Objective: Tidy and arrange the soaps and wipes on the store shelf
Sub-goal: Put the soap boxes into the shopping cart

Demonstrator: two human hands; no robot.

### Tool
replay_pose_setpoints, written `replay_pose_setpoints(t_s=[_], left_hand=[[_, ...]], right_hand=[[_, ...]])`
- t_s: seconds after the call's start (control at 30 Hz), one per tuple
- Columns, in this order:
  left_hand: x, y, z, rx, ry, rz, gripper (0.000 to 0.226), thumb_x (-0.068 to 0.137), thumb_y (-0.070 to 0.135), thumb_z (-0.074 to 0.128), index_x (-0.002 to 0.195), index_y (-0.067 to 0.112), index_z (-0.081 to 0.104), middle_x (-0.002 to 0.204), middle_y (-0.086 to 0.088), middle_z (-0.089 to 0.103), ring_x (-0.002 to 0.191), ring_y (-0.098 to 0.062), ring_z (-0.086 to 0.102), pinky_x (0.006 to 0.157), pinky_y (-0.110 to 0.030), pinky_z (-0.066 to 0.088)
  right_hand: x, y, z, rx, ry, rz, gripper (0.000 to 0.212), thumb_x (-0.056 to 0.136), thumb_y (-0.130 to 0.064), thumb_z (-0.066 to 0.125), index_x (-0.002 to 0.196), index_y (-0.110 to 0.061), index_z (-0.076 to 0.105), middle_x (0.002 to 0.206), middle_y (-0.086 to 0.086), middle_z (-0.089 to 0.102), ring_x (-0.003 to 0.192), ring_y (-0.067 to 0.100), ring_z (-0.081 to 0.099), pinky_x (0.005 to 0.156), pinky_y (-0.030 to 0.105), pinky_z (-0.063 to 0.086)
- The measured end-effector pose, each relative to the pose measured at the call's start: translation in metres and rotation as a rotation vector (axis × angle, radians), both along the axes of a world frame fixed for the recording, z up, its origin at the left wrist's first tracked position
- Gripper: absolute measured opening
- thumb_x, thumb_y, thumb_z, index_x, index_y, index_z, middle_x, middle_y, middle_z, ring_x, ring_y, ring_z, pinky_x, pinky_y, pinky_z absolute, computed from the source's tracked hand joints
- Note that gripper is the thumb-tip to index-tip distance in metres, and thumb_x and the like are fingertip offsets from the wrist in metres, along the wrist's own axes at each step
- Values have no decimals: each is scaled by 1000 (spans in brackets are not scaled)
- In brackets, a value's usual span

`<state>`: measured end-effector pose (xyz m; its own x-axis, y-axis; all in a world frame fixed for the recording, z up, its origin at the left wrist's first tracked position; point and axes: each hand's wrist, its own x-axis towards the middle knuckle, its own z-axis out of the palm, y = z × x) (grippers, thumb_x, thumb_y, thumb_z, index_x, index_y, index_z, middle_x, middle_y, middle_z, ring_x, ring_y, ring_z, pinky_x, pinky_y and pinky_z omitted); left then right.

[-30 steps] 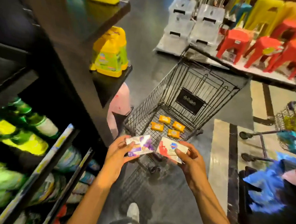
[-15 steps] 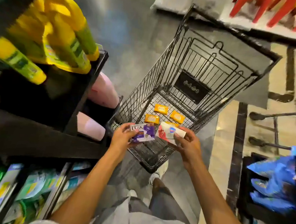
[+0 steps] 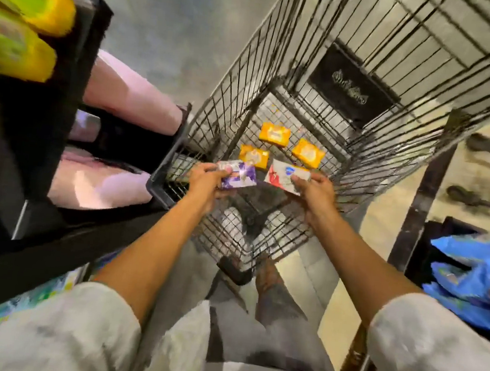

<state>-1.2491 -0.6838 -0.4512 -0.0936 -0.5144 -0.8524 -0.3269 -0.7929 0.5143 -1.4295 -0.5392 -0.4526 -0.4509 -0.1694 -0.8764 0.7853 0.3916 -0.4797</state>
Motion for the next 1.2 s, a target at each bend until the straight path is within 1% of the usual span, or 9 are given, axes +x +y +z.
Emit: replay_pose_setpoints(t_s=[0.2,0.3,0.43,0.53,0.67,0.8,0.97,1.1,1.2], left_hand=[[-26,-28,-81,75,-12,-22,18,93,-2,71,99,12,60,94,-12,73,63,-18,75,58,-37,64],[-42,-34,-116,88,-43,-51,21,93,-1,71,100,14,58,95,-11,73,63,-17,73,58,-36,64],[-56,-39,-154,120,-44,-53,28,91,-1,74,108,12,56,101,-12,72,67,-20,75,66,-44,65],[-61,-44,-174,145,-55,-82,30,91,1,75,110,14,56,103,-10,74,79,-22,76,76,-49,65],[-67,-49,-188,134,-77,-64,28,94,5,74,114,12,57,109,-12,75,88,-25,77,78,-49,65],[-71,-47,-193,73,-134,-94,19,98,11,71,109,17,56,102,-3,71,89,-19,74,80,-42,65],[-76,-47,-191,11,-207,-158,35,95,7,73,127,7,58,92,3,65,81,-17,72,82,-44,65],[-64,-53,-175,-39,-280,-250,42,92,15,79,129,10,60,106,-1,68,95,-23,72,83,-49,64],[-52,-53,-144,-133,-329,-339,39,92,26,78,126,16,62,119,-2,69,99,-20,70,86,-43,63]], right_hand=[[-29,-13,-86,151,8,105,31,88,3,77,96,-14,52,101,24,71,65,28,65,55,37,48],[-39,-14,-118,237,0,159,32,88,4,77,86,-15,51,92,17,69,64,23,63,38,22,46],[-50,-18,-146,237,-72,137,29,89,8,73,107,-7,57,89,14,69,62,21,67,37,23,49],[-56,-20,-167,264,-95,158,30,89,2,74,118,-2,66,104,15,77,76,24,76,55,33,60],[-61,-21,-183,303,-53,152,30,90,0,72,119,-6,70,105,13,78,80,24,76,53,29,58],[-60,-17,-192,344,-3,184,17,95,-2,70,98,-16,60,101,8,72,73,16,70,56,25,56],[-59,-15,-196,396,62,252,30,93,-5,74,122,-4,67,111,10,74,93,22,75,78,36,65],[-58,-14,-179,433,128,391,39,90,-14,76,127,-6,66,110,10,74,71,14,65,51,22,49],[-53,-18,-139,455,286,578,43,92,-21,74,130,-6,61,122,15,70,99,28,69,80,37,57]])
